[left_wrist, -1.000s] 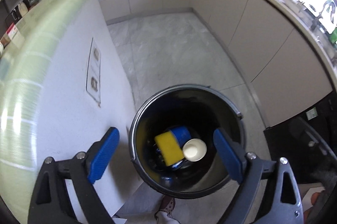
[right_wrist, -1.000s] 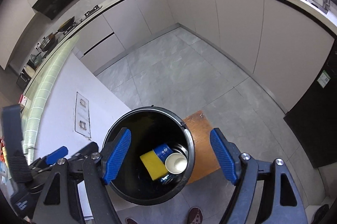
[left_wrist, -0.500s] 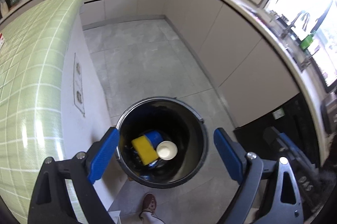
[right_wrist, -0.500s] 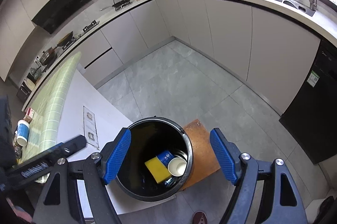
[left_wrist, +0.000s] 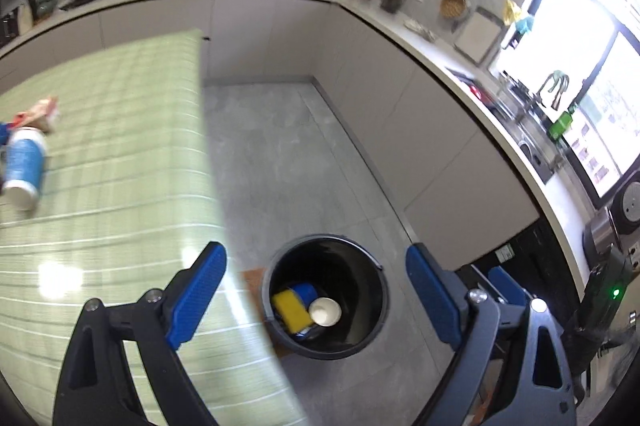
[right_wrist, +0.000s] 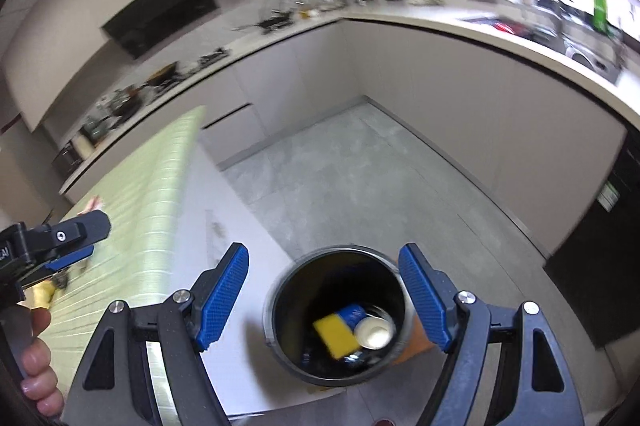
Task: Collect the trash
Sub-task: 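Move both open tools back to the table toward the remaining items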
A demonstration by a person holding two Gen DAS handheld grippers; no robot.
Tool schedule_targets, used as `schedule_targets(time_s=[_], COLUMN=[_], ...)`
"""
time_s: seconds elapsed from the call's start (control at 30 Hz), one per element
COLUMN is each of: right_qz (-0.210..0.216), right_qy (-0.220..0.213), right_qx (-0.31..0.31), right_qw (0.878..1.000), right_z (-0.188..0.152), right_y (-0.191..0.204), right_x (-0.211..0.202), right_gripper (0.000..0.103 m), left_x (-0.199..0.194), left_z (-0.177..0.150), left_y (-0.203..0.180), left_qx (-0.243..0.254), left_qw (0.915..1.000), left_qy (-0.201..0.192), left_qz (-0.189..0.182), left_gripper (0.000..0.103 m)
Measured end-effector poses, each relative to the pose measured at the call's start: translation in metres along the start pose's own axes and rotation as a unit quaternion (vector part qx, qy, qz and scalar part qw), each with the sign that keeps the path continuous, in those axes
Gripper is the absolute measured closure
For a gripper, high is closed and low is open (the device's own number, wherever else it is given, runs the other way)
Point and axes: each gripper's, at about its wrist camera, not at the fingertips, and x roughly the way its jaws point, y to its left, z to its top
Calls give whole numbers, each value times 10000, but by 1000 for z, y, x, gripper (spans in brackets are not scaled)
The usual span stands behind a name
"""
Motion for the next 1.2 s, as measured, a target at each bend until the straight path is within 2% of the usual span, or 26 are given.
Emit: schedule_targets(time_s=[0.17,0.27,0.53,0.7,0.93,1.07,1.2], right_qz=[441,642,979,1041,927,847,965], right_qy=[3,38,233,300,475,493,521], right_qx=[-312,-535,-1055,-1136,-1197,-1326,-1433], right_qw=[9985,9965,9893,9876,9873,9863,9836], right_z=[-2,-11,-64,-93,-115,-113,-113], right_y=[76,130,298,375,435,445,453], right_x=[-5,-4,7,19,31,33,42], right_gripper=[22,20,20,20,20,20,20], left_x=[-37,-60,-108,-125,-131,-132,-133], left_z=[-9,-21,-44,-51,-55,-57,-59], left_y=[65,122,262,344,410,432,444], left_qx=[-182,-460,-756,-899,-990,-1158,-1252], left_qw=[9980,9947,9818,9750,9700,9689,9660], left_qy=[-263,-326,-378,-349,-240,-207,-223], left_qz=[551,856,1700,2002,2209,2178,2249], left_gripper=[11,11,11,11,11,11,11])
